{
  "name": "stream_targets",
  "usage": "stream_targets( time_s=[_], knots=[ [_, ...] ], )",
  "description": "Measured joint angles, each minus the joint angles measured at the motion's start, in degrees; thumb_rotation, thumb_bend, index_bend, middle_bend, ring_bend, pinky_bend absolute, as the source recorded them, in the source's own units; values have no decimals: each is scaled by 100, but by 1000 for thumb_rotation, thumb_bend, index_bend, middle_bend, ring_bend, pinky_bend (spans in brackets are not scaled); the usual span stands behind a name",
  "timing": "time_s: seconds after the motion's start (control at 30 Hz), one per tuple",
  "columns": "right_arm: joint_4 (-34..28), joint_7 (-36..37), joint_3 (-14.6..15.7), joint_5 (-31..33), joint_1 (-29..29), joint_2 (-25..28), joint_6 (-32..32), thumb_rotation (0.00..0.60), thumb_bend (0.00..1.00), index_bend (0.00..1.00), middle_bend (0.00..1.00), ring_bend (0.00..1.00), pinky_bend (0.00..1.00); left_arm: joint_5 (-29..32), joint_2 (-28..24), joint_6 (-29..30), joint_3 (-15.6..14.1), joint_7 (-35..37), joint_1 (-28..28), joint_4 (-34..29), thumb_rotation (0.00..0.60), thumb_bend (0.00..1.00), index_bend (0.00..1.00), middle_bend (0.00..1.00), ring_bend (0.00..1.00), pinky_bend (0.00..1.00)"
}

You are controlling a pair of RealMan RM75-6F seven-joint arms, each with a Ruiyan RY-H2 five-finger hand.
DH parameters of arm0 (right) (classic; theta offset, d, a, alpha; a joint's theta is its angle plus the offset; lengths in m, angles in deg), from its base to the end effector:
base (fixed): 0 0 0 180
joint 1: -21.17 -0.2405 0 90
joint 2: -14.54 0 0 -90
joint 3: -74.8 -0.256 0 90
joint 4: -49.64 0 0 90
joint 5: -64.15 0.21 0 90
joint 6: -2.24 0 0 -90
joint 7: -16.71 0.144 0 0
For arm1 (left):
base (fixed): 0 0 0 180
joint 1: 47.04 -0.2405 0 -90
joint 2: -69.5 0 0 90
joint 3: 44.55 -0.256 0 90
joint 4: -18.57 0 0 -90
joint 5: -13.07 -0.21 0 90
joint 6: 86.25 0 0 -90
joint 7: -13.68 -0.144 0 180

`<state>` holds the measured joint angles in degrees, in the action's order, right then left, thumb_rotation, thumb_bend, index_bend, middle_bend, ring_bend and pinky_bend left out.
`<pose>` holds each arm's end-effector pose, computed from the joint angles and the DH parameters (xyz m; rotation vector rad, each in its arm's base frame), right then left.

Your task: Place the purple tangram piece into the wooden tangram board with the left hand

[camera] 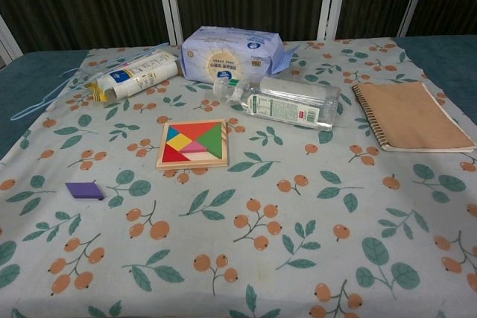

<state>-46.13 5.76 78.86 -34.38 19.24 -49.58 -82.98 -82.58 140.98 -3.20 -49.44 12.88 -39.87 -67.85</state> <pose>-0.2864 -0.1358 0.1279 1.6485 -0.8176 0.8248 -0.3011 0.1611 0.0951 -1.6568 -0.9345 -0.9216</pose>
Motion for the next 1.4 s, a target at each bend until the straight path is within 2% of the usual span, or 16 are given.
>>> stream_targets(
  time_s=[0.2,0.23,0.27,0.33,0.43,0.5,0.57,0.6,0.83,1.03,1.4],
  knots=[
    [13,1,23,-42,12,-3,-23,600,160,0,0,0,0,13,72,-136,-6,-30,51,35,600,417,19,73,9,43],
    [13,20,22,-40,18,1,-36,600,160,0,0,0,0,31,124,-155,10,-37,64,54,600,417,19,84,21,56],
    [17,25,20,-38,23,4,-52,600,160,0,0,0,0,47,176,-162,29,-46,72,73,600,417,22,129,81,122],
    [21,42,13,-29,30,8,-69,600,160,0,0,0,0,82,345,-157,102,-100,93,153,600,417,42,274,278,354],
    [12,95,-14,10,28,15,-78,600,160,0,0,0,0,134,709,-165,226,-189,154,323,600,416,101,675,773,864],
    [6,115,-24,20,18,12,-66,600,160,0,0,0,0,205,924,-264,285,-266,218,388,600,416,151,904,963,989],
    [5,99,-24,16,3,2,-36,600,160,0,0,0,0,343,1066,-472,353,-373,301,392,600,416,210,991,1000,1000],
    [4,88,-21,14,-3,-4,-18,600,160,0,0,0,0,421,1119,-558,390,-425,335,385,600,416,237,1000,1000,1000],
    [-9,53,-12,13,-33,-16,43,600,160,0,0,0,0,1385,1814,-1173,845,-960,633,254,600,409,322,1000,1000,1000],
    [-5,96,-9,12,-29,14,22,600,160,0,0,0,0,1971,2359,-1370,1202,-1513,877,373,600,398,356,1000,1000,1000],
    [-8,165,4,-6,-22,48,-4,600,160,0,0,0,0,2153,2877,-1422,1216,-1643,1061,1061,600,385,384,1000,1000,1000]
  ],
)
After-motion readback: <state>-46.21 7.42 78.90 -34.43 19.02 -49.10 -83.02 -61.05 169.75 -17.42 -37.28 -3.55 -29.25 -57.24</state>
